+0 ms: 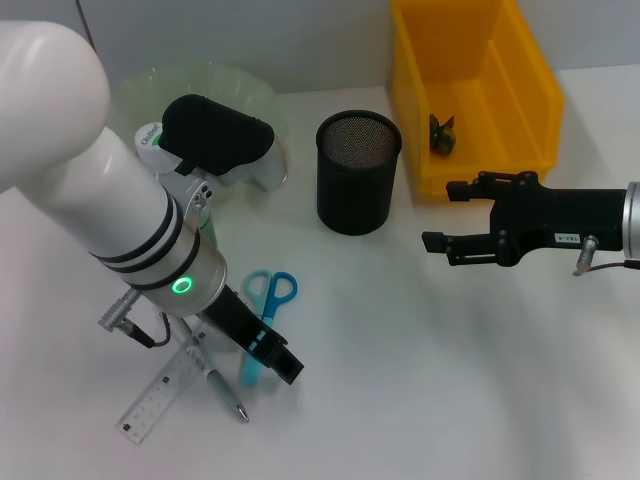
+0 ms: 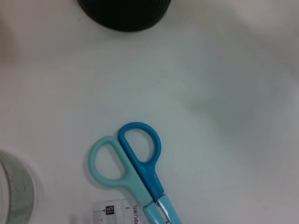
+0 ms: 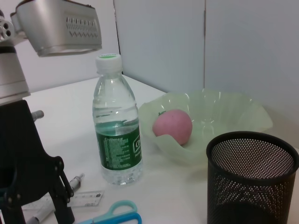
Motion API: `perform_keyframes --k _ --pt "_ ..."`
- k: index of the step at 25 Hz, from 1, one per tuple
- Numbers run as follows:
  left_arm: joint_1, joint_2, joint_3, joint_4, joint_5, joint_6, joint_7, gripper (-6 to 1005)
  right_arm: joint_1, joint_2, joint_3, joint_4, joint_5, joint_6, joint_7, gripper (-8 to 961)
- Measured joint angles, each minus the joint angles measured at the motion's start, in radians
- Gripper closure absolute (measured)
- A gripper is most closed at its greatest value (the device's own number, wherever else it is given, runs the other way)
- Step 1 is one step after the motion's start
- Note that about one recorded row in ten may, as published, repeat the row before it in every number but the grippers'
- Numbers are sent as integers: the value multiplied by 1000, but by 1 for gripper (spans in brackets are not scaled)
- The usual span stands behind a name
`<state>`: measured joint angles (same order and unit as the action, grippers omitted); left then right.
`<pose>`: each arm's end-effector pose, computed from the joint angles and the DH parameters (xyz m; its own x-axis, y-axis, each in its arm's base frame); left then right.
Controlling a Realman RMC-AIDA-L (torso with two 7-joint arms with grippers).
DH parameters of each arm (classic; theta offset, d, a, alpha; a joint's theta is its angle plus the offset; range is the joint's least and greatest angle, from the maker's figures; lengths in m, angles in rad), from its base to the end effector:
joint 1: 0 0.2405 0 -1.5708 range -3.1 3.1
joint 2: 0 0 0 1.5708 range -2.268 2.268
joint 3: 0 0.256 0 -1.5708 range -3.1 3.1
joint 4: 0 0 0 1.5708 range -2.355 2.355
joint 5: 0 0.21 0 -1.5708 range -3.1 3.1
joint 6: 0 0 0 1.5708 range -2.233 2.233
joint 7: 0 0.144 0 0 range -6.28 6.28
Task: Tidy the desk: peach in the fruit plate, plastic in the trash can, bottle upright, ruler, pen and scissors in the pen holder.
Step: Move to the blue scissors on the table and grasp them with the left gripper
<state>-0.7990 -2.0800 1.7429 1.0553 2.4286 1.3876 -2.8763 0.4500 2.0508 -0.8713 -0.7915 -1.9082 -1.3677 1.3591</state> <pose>-0.1472 0.3442 -0.0890 0.6398 0.7003 -0.3165 0.6070 -0.7131 -0.3508 0.2766 0.3454 0.0174 0.8813 -0.2524 -0.3995 -0.4010 -0.8467 -0.3497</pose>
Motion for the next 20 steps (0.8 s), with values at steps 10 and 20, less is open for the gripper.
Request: perform_keyframes --k 10,20 --pt "0 0 1 -13 1 1 1 227 -2 1 0 -1 0 -5 0 139" --pt "-1 0 1 -15 1 -2 4 255 -2 2 0 -1 0 -7 0 139"
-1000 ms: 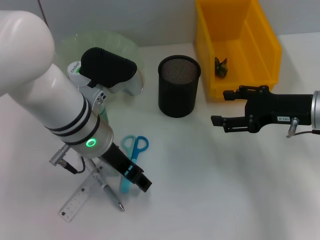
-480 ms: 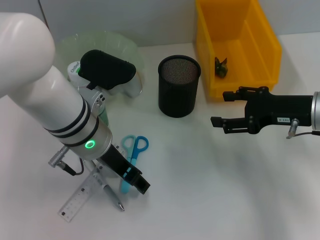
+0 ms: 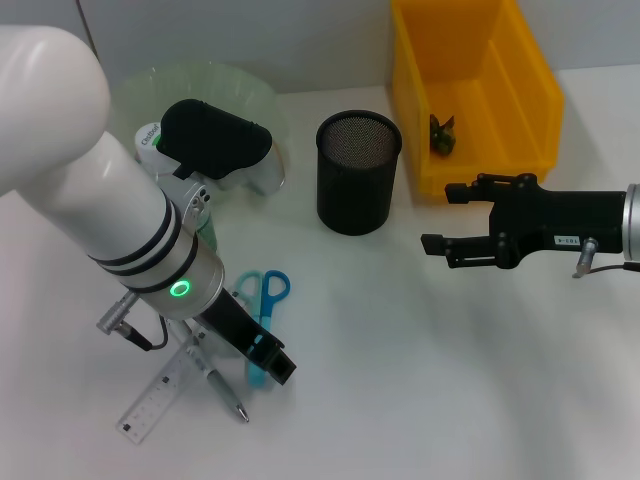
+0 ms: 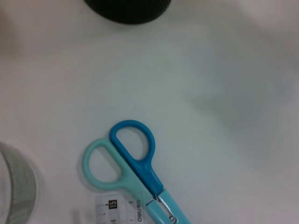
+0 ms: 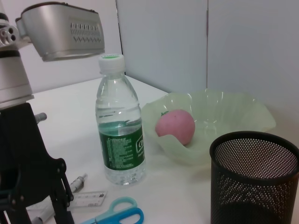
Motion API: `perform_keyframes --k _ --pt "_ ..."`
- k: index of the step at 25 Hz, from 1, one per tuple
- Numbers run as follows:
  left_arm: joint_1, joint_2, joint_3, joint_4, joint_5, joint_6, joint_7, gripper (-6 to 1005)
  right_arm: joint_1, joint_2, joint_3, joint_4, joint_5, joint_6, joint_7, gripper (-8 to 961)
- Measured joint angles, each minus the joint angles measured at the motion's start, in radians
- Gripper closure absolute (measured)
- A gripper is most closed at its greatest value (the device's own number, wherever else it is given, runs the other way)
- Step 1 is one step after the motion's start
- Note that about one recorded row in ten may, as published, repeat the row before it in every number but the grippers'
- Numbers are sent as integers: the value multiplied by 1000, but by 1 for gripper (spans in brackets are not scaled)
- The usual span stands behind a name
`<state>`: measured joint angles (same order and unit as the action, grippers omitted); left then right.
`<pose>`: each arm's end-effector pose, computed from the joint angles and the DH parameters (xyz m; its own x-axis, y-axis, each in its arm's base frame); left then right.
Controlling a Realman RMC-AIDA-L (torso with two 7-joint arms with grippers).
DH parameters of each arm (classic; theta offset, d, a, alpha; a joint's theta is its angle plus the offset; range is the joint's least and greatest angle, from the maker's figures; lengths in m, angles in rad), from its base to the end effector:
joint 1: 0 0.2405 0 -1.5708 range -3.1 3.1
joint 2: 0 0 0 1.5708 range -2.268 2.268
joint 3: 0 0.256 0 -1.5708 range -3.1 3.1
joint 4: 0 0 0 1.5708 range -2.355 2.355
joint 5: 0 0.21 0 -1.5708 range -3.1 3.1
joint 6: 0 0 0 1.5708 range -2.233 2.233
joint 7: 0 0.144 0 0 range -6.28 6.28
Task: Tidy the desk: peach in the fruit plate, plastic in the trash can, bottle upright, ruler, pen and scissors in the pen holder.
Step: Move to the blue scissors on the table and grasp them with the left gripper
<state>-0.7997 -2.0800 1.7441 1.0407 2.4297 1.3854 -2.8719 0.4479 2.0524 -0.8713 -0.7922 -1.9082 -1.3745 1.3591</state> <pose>-0.1506 0.3440 -0.0898 0.6332 0.7029 -0.3239 0.6087 -0.7108 -0.3526 0.2764 0.3440 0.0167 0.8801 -0.2533 -0.4016 -0.4011 -0.8492 -0.3434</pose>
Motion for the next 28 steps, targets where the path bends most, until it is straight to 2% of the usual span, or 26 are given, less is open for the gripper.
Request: perform_keyframes --k 9,17,19,22,23,24,28 --pt "-1 0 0 -1 0 -2 3 374 0 0 0 1 0 0 0 140" --pt "1 0 0 38 0 5 9 385 -3 0 0 1 0 2 0 140" --pt "26 2 2 165 -3 21 94 386 -9 0 1 -3 0 0 1 140" --pt "36 3 8 213 -2 27 155 386 -15 1 3 -6 0 -1 10 140" --pt "49 4 22 273 -1 42 266 387 -18 2 4 -6 0 -2 14 140" --pt "49 4 22 273 -1 42 266 387 -18 2 4 -6 0 -2 14 140" --pt "62 5 54 374 4 75 583 388 -30 5 11 -8 0 -1 45 140"
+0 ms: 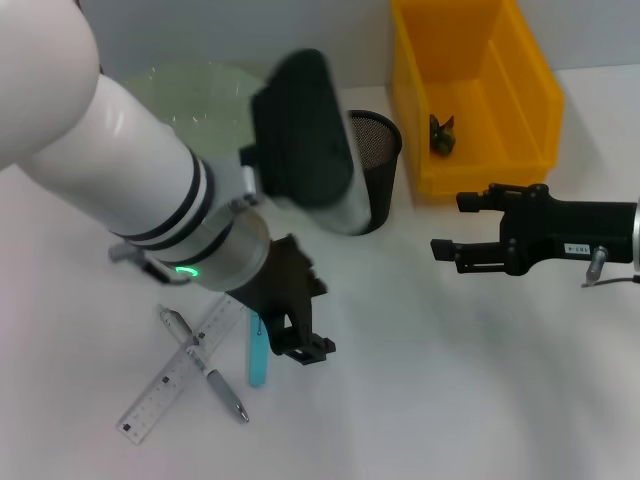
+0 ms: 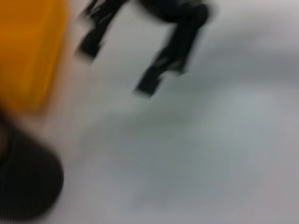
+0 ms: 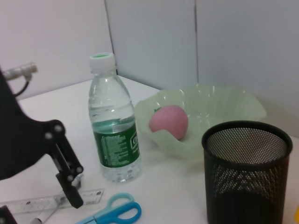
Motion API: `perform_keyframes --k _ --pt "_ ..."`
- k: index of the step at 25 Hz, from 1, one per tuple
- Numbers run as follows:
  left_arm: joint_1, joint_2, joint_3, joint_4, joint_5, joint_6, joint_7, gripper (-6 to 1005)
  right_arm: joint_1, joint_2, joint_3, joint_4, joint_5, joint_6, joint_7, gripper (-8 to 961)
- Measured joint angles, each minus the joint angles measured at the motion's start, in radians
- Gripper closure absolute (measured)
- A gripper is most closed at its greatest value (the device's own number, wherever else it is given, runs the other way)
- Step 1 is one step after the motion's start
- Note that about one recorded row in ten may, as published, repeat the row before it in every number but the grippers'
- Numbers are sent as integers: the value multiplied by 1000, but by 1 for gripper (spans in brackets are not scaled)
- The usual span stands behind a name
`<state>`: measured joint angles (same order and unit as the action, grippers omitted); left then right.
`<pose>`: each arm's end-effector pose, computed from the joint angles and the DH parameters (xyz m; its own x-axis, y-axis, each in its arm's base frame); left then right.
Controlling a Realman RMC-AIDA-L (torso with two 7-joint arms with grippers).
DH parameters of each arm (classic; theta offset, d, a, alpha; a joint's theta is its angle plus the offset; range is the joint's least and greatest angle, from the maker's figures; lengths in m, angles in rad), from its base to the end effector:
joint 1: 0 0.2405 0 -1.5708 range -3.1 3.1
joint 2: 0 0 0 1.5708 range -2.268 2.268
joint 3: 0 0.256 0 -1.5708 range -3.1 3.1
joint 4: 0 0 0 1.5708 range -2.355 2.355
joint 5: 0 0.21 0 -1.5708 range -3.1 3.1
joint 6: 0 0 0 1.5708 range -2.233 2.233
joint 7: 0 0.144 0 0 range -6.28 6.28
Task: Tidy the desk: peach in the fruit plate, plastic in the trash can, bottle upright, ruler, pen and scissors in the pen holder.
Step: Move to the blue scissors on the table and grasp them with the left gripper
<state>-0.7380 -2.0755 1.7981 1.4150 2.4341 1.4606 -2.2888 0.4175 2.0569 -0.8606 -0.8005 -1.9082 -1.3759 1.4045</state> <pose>-0.0879 0.3232 -0.0722 0.9238 -0.0382 -0.3811 -0.0852 -0.9906 -0.1072 0.2855 0.3363 0.0181 0.8501 -0.3121 -0.4243 -0.4664 -0.8202 -0.3313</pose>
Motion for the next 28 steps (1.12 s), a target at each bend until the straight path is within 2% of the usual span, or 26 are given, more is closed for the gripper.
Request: perform_keyframes --k 2,3,4,6,9,11,12,14,15,18,19,22,28 --pt "1 -1 10 40 9 1 251 389 -10 3 1 2 0 9 12 140" --pt "1 -1 10 40 9 1 251 389 -10 3 1 2 0 9 12 140" --pt "0 -1 12 55 14 -1 348 389 -14 4 2 7 0 17 20 140" --pt "-2 -2 19 71 26 -1 416 390 -14 4 3 8 0 20 27 140" --pt "-1 -3 68 115 96 -2 523 390 -5 1 3 4 1 22 61 140" --pt "7 -3 97 122 133 -11 618 391 3 -4 5 0 1 22 87 140" --pt "11 -3 99 108 144 -19 710 391 9 -13 12 -4 1 21 117 140" --pt "13 -3 94 98 146 -25 764 392 12 -17 16 -4 1 19 129 140" --pt "13 -2 81 72 160 -33 857 392 17 -28 24 -5 1 12 152 140" --pt "11 -3 82 52 186 -37 912 393 19 -36 27 -3 1 8 167 140" --pt "12 -4 99 25 240 -58 971 393 18 -40 27 1 -4 2 179 140" --pt "12 -5 117 -21 293 -102 1040 395 12 -40 27 4 -19 -11 192 140" --pt "0 -5 116 -68 296 -109 1146 398 12 -33 28 27 -23 -13 193 140"
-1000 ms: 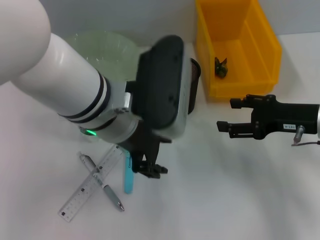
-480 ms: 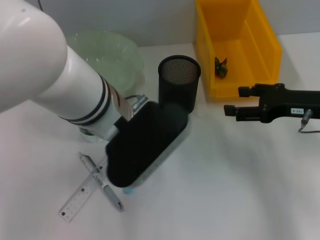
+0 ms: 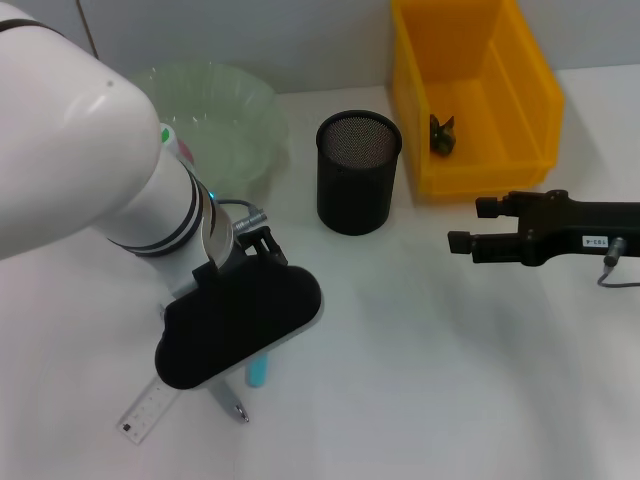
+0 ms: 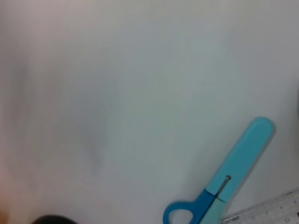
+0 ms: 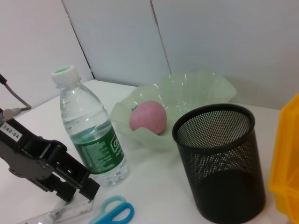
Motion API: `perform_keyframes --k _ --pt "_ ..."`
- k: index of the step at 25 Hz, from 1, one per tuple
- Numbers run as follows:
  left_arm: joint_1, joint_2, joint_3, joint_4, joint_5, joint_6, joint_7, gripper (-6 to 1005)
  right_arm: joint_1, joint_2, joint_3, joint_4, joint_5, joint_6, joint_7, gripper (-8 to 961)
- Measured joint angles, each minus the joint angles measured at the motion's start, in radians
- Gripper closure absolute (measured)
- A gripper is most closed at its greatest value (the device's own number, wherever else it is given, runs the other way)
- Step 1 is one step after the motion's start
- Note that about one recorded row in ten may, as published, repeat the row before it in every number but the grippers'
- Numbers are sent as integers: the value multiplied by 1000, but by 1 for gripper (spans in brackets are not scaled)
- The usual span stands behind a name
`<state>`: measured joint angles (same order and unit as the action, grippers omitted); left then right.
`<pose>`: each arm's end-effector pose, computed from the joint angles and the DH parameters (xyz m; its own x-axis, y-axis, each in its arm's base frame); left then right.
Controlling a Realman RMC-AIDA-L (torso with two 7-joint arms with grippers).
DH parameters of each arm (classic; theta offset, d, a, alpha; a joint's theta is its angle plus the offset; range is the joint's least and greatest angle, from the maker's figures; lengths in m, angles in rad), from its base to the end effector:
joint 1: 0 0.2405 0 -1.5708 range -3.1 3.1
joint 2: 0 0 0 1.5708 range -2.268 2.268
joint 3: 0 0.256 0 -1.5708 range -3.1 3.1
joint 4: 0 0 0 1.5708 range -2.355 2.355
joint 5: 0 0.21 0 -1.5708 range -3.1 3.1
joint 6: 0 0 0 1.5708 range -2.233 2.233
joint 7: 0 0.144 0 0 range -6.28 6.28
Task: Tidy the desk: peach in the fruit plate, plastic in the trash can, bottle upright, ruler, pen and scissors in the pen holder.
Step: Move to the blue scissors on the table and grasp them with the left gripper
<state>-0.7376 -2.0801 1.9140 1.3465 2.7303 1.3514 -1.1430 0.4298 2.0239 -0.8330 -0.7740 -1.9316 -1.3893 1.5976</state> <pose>-0.1189 0.3454 -0.0786 0.0832 -0.8940 -0.4403 -0.8371 -0.3024 0.4558 0.2943 0.3381 0.0292 0.7481 -0.4753 -0.4631 -0.6260 -0.7369 -0.2550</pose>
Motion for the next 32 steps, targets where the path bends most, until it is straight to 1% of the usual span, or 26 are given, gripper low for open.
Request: perform_keyframes --k 3,6,12,17,24,32 --pt "1 0 0 8 -5 6 26 400 7 1 0 20 0 13 -4 140" --pt "14 0 11 53 -10 32 41 403 7 4 0 22 -1 15 -8 140" --pt "14 0 42 64 -15 62 56 408 8 5 -9 22 -2 19 -13 140" --pt "2 0 52 54 -47 77 89 413 15 6 -10 23 -14 21 -17 140" --pt "-27 0 88 3 -71 86 95 419 9 17 -11 26 -14 21 -40 140" --pt "-34 0 98 -24 -83 87 128 426 7 24 -8 30 -14 21 -50 140"
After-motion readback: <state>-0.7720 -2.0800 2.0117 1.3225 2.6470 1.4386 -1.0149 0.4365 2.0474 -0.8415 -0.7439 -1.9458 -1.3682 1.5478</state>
